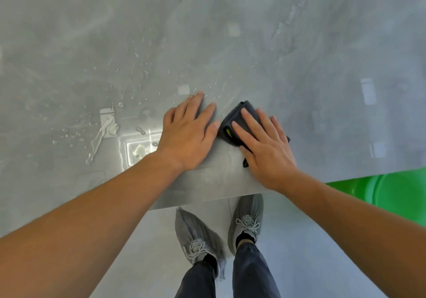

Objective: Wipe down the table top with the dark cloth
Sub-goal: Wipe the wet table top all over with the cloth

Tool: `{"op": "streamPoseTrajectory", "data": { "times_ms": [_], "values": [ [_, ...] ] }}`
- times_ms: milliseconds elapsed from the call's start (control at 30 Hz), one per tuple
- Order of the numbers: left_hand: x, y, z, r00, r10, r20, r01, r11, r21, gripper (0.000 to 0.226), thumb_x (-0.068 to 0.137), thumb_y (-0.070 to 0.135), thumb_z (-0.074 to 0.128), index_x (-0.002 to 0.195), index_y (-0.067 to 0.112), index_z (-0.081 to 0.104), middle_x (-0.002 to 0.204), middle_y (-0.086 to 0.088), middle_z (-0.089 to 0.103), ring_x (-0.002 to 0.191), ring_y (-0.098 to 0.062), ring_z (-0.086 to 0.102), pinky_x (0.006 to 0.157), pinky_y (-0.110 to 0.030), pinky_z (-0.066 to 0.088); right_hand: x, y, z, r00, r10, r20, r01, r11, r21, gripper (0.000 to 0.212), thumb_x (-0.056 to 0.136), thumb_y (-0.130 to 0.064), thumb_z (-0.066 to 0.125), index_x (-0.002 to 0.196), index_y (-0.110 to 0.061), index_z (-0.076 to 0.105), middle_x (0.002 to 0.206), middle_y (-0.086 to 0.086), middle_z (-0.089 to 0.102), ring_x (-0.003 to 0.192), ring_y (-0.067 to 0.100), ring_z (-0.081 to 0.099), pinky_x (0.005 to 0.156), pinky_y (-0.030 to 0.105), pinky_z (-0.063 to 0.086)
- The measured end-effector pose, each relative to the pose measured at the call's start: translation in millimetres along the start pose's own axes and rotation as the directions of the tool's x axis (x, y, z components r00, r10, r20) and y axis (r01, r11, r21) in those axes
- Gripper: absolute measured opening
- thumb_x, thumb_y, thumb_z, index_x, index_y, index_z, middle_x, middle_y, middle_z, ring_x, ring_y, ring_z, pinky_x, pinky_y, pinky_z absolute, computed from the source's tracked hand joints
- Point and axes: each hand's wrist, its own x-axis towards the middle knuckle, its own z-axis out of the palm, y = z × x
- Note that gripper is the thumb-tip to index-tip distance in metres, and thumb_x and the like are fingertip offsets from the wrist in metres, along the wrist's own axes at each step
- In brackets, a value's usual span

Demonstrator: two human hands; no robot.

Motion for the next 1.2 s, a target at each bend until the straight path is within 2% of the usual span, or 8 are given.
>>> {"op": "streamPoseTrajectory", "data": {
  "times_ms": [133, 200, 333, 433, 500, 667, 967, 1200],
  "values": [
    [0, -2, 2, 1.0, 0.028, -0.006, -0.028, 0.999, 0.046, 0.063, 0.099, 0.054, 0.011, 0.156, 0.03, 0.019, 0.168, -0.003, 0.0, 0.152, -0.021, 0.0, 0.118, -0.041, 0.004, 58, 17, -19, 0.93, 0.364, -0.053, -0.356, 0.927, 0.118, 0.055, 0.104, -0.03, 0.036, 0.157, -0.035, 0.021, 0.168, -0.005, 0.004, 0.154, 0.026, -0.003, 0.124, 0.045, -0.001],
    [0, -2, 2, 0.999, 0.033, -0.01, -0.032, 0.998, 0.056, 0.066, 0.096, 0.055, 0.011, 0.156, 0.029, 0.021, 0.168, -0.005, 0.003, 0.152, -0.023, 0.002, 0.117, -0.041, 0.005, 71, 5, -21, 0.887, 0.457, -0.062, -0.446, 0.884, 0.141, 0.057, 0.104, -0.029, 0.034, 0.158, -0.035, 0.016, 0.168, -0.005, 0.0, 0.154, 0.027, -0.007, 0.124, 0.045, -0.004],
    [0, -2, -3, 0.999, 0.051, 0.009, -0.052, 0.996, 0.073, 0.066, 0.096, 0.054, 0.015, 0.156, 0.027, 0.02, 0.167, -0.007, 0.005, 0.151, -0.025, 0.004, 0.117, -0.043, 0.008, 44, -12, -16, 0.984, 0.176, 0.02, -0.177, 0.982, 0.06, 0.055, 0.104, -0.036, 0.029, 0.158, -0.033, 0.018, 0.168, -0.004, 0.003, 0.154, 0.029, -0.004, 0.124, 0.046, -0.002],
    [5, -10, -7, 0.993, 0.111, -0.049, -0.106, 0.989, 0.104, 0.065, 0.096, 0.054, 0.024, 0.153, 0.022, 0.028, 0.163, -0.011, 0.018, 0.148, -0.029, 0.014, 0.115, -0.044, 0.012, 49, 10, -20, 0.996, 0.049, 0.07, -0.051, 0.998, 0.024, 0.055, 0.103, -0.039, 0.031, 0.157, -0.034, 0.023, 0.167, -0.005, 0.008, 0.154, 0.03, 0.004, 0.124, 0.046, 0.003],
    [17, -18, -9, 0.986, 0.142, -0.092, -0.127, 0.98, 0.15, 0.07, 0.094, 0.055, 0.029, 0.154, 0.018, 0.028, 0.164, -0.014, 0.018, 0.15, -0.031, 0.011, 0.117, -0.044, 0.006, 72, 26, -26, 0.993, 0.116, 0.024, -0.117, 0.993, 0.027, 0.054, 0.103, -0.037, 0.036, 0.156, -0.035, 0.026, 0.167, -0.005, 0.01, 0.154, 0.03, 0.006, 0.124, 0.046, 0.004],
    [57, -32, -21, 0.996, 0.062, -0.061, -0.05, 0.98, 0.193, 0.086, 0.092, 0.069, 0.026, 0.159, 0.02, 0.003, 0.167, -0.012, -0.011, 0.152, -0.028, -0.016, 0.122, -0.045, -0.009, 107, 26, -36, 0.927, 0.374, -0.014, -0.37, 0.923, 0.106, 0.056, 0.104, -0.031, 0.036, 0.158, -0.034, 0.018, 0.168, -0.004, 0.001, 0.154, 0.029, -0.003, 0.124, 0.045, -0.003],
    [61, -31, -18, 0.999, 0.045, -0.03, -0.038, 0.981, 0.19, 0.1, 0.086, 0.078, 0.027, 0.157, 0.02, -0.012, 0.163, -0.014, -0.024, 0.149, -0.031, -0.026, 0.122, -0.05, -0.009, 76, 23, -31, 0.992, 0.078, 0.096, -0.081, 0.996, 0.023, 0.055, 0.103, -0.038, 0.029, 0.157, -0.035, 0.02, 0.167, -0.01, 0.0, 0.154, 0.025, -0.003, 0.124, 0.042, -0.001],
    [63, -31, -25, 0.997, 0.075, -0.005, -0.073, 0.976, 0.203, 0.098, 0.088, 0.075, 0.029, 0.158, 0.016, -0.005, 0.164, -0.018, -0.015, 0.151, -0.036, -0.017, 0.122, -0.049, -0.008, 149, 50, -50, 0.934, 0.357, -0.023, -0.352, 0.929, 0.111, 0.056, 0.104, -0.03, 0.037, 0.157, -0.034, 0.019, 0.168, -0.005, 0.002, 0.154, 0.027, -0.003, 0.124, 0.042, -0.005]
  ]
}}
